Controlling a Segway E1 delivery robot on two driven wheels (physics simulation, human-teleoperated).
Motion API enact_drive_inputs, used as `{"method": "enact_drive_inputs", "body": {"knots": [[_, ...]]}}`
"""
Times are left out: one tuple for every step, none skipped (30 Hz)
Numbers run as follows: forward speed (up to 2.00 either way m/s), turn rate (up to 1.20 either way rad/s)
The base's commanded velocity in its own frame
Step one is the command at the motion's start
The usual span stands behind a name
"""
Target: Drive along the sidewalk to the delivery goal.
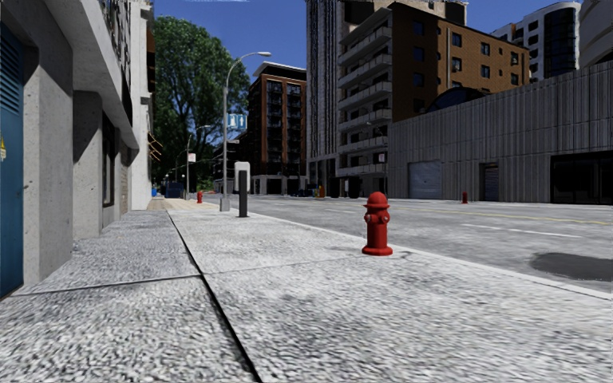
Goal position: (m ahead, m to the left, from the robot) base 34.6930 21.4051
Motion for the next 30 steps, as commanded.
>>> {"method": "enact_drive_inputs", "body": {"knots": [[2.00,0.41],[2.00,0.41],[2.00,0.41],[2.00,0.41],[2.00,0.41],[2.00,0.41],[2.00,0.41],[2.00,0.41],[2.00,0.41],[2.00,0.41],[2.00,0.41],[2.00,0.41],[2.00,0.41],[2.00,0.41],[2.00,0.41],[2.00,0.41],[2.00,0.41],[2.00,0.41],[2.00,0.41],[2.00,0.41],[2.00,0.41],[2.00,0.41],[2.00,0.41],[2.00,0.41],[2.00,0.41],[2.00,0.41],[2.00,0.41],[2.00,0.41],[2.00,0.41],[2.00,0.41]]}}
